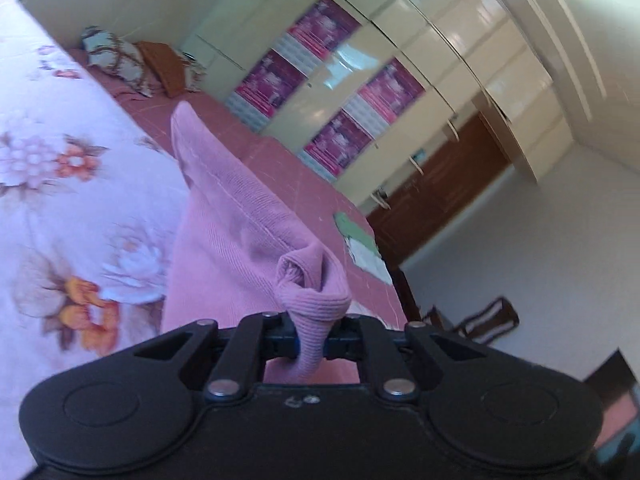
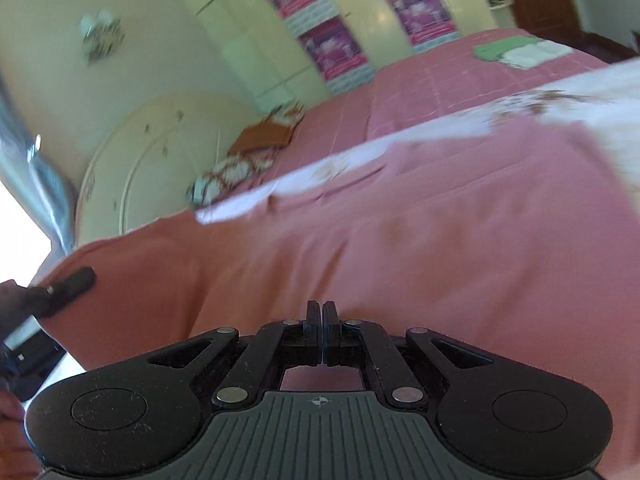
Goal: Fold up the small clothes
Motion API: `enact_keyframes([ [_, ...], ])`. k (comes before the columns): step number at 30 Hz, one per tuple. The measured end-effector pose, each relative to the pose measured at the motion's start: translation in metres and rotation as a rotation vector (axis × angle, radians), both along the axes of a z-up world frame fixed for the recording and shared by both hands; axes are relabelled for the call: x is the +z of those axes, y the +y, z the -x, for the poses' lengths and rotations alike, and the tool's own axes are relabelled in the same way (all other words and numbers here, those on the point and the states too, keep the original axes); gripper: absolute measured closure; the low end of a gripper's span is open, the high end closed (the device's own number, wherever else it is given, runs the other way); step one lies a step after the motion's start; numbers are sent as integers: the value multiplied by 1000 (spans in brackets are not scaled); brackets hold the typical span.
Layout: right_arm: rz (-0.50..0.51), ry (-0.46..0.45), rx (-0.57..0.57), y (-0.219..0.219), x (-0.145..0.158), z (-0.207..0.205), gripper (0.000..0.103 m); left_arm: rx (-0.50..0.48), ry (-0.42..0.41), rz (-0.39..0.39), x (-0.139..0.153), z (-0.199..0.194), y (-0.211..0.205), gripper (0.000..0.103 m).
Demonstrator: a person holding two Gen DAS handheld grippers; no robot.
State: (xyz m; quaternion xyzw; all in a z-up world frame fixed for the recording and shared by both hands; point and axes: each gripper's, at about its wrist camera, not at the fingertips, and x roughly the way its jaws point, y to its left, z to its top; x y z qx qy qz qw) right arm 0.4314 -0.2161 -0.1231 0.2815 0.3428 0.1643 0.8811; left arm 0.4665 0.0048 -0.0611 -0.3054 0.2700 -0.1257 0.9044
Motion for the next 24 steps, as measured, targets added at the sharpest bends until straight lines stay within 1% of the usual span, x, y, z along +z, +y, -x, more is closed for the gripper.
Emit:
enact_keyframes([
  [3,-91,0,-86,-59,7,12,103,-122,35,-109,-10,-7,-71,96],
  [5,-151,18,-137,-101,10,20,102,-193,95,-154,-29,-14,-115,95],
  [6,-186,27,-146,-121,10,24,98,-235,139,-164,-44,-17,-136,91],
  [7,-211,37,-152,-138,10,28,88,-271,188,-163,-57,-20,-153,81],
  [8,-222,43,-172,-153,9,33,47,-293,240,-167,-68,-21,-166,75],
  [9,-230,35,-197,-167,9,39,25,-315,268,-161,-72,-17,-174,73],
  [11,-262,34,-192,-188,8,46,26,-307,201,-121,-60,-1,-167,70],
  [12,-273,33,-186,-195,7,50,30,-284,163,-99,-51,7,-156,69],
  [13,-284,25,-177,-199,8,53,35,-247,122,-83,-42,15,-139,61],
  [14,-297,22,-163,-201,8,54,41,-196,90,-90,-35,20,-122,53],
  [15,-317,20,-143,-201,8,56,41,-139,65,-122,-29,21,-106,40],
  [16,-332,20,-122,-197,8,54,41,-88,49,-166,-26,21,-89,36],
  [17,-346,22,-93,-192,7,52,41,-57,60,-193,-27,18,-75,36],
  [19,-342,34,-49,-177,5,45,41,-19,125,-201,-35,4,-52,43],
  [21,-331,61,-25,-163,-1,37,41,18,163,-226,-43,-6,-38,45],
  [22,-323,73,-17,-154,-7,34,41,25,189,-243,-50,-9,-36,43],
  [24,-311,100,5,-142,-14,26,41,24,236,-236,-64,-6,-24,44],
])
